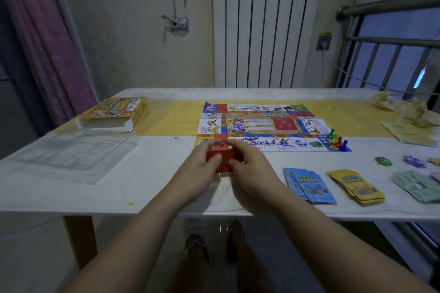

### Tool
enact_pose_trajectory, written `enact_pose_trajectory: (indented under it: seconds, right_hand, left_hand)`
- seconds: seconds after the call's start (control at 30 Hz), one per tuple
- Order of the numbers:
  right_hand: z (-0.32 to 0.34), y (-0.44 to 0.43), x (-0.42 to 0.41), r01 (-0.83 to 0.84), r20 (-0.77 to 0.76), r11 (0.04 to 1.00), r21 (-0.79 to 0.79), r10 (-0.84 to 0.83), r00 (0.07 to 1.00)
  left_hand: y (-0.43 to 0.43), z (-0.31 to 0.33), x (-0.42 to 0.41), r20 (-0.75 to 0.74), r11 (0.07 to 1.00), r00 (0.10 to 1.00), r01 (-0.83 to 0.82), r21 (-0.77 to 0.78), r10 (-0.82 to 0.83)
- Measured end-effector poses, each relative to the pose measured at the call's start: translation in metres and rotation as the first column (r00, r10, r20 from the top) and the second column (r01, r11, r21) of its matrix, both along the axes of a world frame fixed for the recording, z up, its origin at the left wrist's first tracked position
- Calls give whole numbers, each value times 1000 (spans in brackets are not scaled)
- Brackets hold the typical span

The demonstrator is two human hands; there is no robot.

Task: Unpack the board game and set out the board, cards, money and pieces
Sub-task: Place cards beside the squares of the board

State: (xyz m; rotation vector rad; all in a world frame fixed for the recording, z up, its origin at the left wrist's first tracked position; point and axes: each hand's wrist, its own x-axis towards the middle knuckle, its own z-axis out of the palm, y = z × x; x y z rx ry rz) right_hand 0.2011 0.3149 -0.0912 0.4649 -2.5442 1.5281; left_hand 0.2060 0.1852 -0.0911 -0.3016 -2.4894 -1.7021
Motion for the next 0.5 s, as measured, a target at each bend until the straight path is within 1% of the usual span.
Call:
enact_pose_trajectory:
  seconds: [0.03, 0.07, 0.1, 0.17, 0.23, 0.27, 0.33, 0.37, 0.4, 0.47, 0.5]
  right_hand:
    - [9, 4, 0, -19, -14, 1000, 14, 19, 1000]
    - [19, 9, 1, -48, -48, 997, 60, 51, 998]
    - [29, 14, 1, -89, -91, 990, 112, 99, 991]
    - [54, 23, 3, -153, -132, 952, 267, 193, 972]
    - [78, 32, 6, -176, -139, 893, 415, 254, 957]
    - [88, 36, 6, -180, -146, 868, 462, 274, 951]
    - [106, 45, 6, -200, -150, 851, 486, 306, 940]
    - [114, 47, 5, -212, -147, 844, 492, 320, 936]
    - [119, 48, 3, -222, -144, 838, 498, 333, 932]
    - [125, 51, -2, -200, -177, 845, 495, 324, 929]
    - [127, 55, -5, -183, -200, 861, 474, 308, 930]
  left_hand:
    - [0, 9, 2, 92, 972, 996, -24, 236, 2]
    - [-1, 18, 3, 184, 921, 982, -33, 387, -42]
    - [-3, 27, 3, 244, 889, 961, 5, 457, -131]
    - [-9, 42, 1, 291, 847, 882, 192, 496, -370]
    - [-15, 54, -3, 274, 771, 778, 381, 510, -565]
    - [-18, 59, -6, 259, 728, 732, 439, 528, -630]
    - [-17, 67, -13, 226, 647, 658, 513, 565, -719]
    - [-12, 69, -14, 214, 625, 641, 526, 577, -737]
    - [-5, 71, -15, 206, 622, 646, 520, 585, -734]
    - [14, 77, -17, 178, 630, 703, 459, 626, -689]
    - [22, 80, -19, 153, 616, 729, 425, 663, -668]
